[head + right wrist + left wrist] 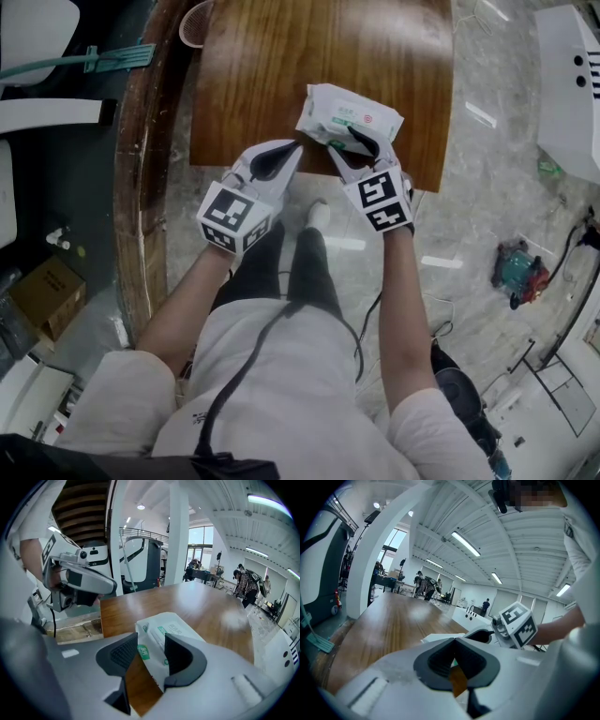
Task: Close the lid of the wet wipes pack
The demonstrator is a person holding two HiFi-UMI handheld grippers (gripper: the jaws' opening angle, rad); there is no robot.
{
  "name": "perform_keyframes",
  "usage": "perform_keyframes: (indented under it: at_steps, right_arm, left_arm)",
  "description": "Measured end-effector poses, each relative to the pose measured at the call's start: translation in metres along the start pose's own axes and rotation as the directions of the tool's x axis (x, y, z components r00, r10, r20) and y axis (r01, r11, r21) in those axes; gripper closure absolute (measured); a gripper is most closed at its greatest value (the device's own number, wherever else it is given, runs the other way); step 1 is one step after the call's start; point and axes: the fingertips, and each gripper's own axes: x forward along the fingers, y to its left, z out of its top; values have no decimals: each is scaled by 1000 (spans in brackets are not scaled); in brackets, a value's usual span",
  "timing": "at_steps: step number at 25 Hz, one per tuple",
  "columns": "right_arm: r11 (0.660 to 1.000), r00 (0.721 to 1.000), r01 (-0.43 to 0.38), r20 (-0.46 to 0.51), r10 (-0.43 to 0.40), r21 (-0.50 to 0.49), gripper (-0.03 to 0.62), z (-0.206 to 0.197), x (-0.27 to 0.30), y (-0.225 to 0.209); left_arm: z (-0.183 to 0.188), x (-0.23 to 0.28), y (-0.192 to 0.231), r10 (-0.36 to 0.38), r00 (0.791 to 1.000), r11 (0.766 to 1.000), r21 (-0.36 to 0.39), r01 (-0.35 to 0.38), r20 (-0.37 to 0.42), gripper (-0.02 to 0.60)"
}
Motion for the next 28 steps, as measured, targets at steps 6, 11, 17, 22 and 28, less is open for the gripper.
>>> perform_keyframes:
  at_steps: [6,11,17,22,28]
  right_arm:
    - [999,998,24,-50,-25,-24,410,-6,7,1]
    - [1000,998,13,-66,-11,23,405,-7,8,2]
    - [991,997,38,57,-45,128,441,8,-10,-5]
    - [965,982,68,154,-110,253,585,21,-47,-18]
    - [942,952,72,258,-162,327,585,36,-93,-17]
  left_arm:
    - [1,2,-2,-18,1000,1000,3,18,-6,577]
    - [7,3,-7,-32,999,999,13,32,-2,577]
    - [16,-1,-14,-33,999,999,31,33,3,577]
    - [30,-7,-29,-41,999,998,48,40,14,577]
    - [52,-12,-57,-66,997,995,80,63,38,577]
